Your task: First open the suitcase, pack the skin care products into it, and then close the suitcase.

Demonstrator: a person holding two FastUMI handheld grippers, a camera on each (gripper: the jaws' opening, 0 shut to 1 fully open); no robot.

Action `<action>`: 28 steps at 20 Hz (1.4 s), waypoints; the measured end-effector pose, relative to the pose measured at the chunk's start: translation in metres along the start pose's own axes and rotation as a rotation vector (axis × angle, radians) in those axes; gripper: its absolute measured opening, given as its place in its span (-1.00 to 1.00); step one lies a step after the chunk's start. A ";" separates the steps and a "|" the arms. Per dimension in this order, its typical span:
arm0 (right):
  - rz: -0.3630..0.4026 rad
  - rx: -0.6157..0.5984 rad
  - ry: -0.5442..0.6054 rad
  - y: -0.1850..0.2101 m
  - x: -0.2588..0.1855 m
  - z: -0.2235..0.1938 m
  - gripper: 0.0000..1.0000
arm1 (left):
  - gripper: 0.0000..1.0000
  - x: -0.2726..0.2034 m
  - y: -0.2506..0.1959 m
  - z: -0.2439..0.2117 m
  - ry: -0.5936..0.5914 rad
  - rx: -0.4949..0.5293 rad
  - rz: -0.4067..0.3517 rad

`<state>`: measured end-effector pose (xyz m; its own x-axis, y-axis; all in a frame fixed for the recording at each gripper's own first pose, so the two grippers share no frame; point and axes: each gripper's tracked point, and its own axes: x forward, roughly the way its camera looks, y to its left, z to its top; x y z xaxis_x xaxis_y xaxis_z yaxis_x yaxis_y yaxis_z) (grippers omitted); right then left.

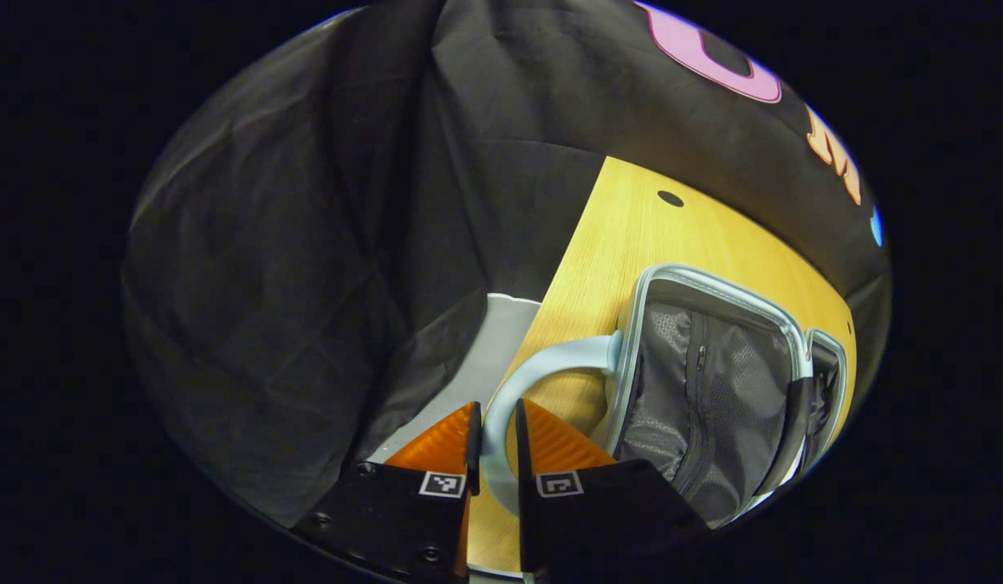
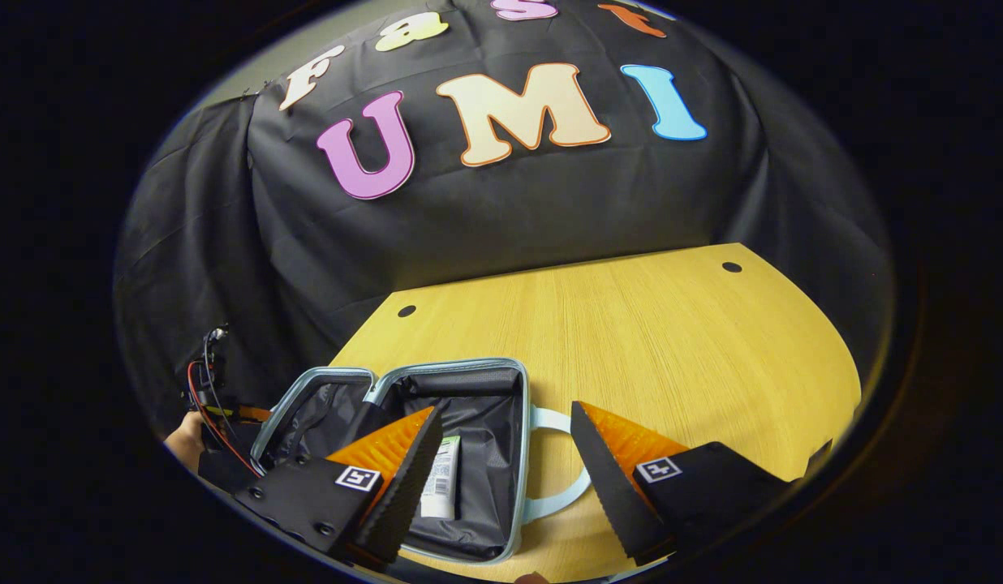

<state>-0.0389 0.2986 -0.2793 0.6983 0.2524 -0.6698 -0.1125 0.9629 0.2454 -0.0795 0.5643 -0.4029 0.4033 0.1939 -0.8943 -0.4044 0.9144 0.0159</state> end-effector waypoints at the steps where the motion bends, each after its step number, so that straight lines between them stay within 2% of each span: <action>1: 0.001 0.002 -0.002 -0.001 0.000 0.000 0.97 | -0.67 0.000 0.000 -0.001 0.012 0.014 -0.002; 3: -0.007 0.004 -0.008 -0.005 0.000 0.002 0.96 | -0.68 0.001 -0.002 -0.002 0.018 0.024 -0.013; 6: -0.018 0.008 -0.021 -0.008 -0.002 0.004 0.96 | -0.59 0.009 0.005 -0.009 0.056 0.002 -0.002; 7: -0.021 0.004 -0.025 -0.009 -0.003 0.004 0.96 | -0.67 0.009 0.005 -0.012 0.076 -0.015 -0.005; 10: -0.030 0.002 -0.029 -0.014 -0.003 0.003 0.96 | -0.91 0.002 0.001 -0.003 0.040 -0.063 -0.026; 12: -0.021 0.001 -0.032 -0.013 -0.001 0.007 0.96 | -1.00 -0.011 -0.003 0.004 0.021 -0.033 -0.018; 15: 0.000 -0.012 -0.040 -0.010 0.002 0.013 0.96 | -1.00 -0.043 -0.006 0.029 -0.046 0.010 -0.004; 18: 0.024 -0.030 -0.063 -0.012 0.004 0.020 0.97 | -1.00 -0.084 -0.019 0.053 -0.094 0.010 -0.030; 21: 0.050 -0.047 -0.075 -0.018 0.004 0.022 0.96 | -1.00 -0.122 -0.041 0.075 -0.189 0.057 -0.043; 28: 0.106 -0.107 -0.093 -0.059 -0.013 0.035 0.96 | -1.00 -0.193 -0.100 0.097 -0.269 0.134 0.017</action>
<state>-0.0164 0.2347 -0.2607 0.7401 0.3481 -0.5754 -0.2604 0.9372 0.2321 -0.0369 0.4697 -0.1886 0.6075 0.2801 -0.7433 -0.3082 0.9456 0.1044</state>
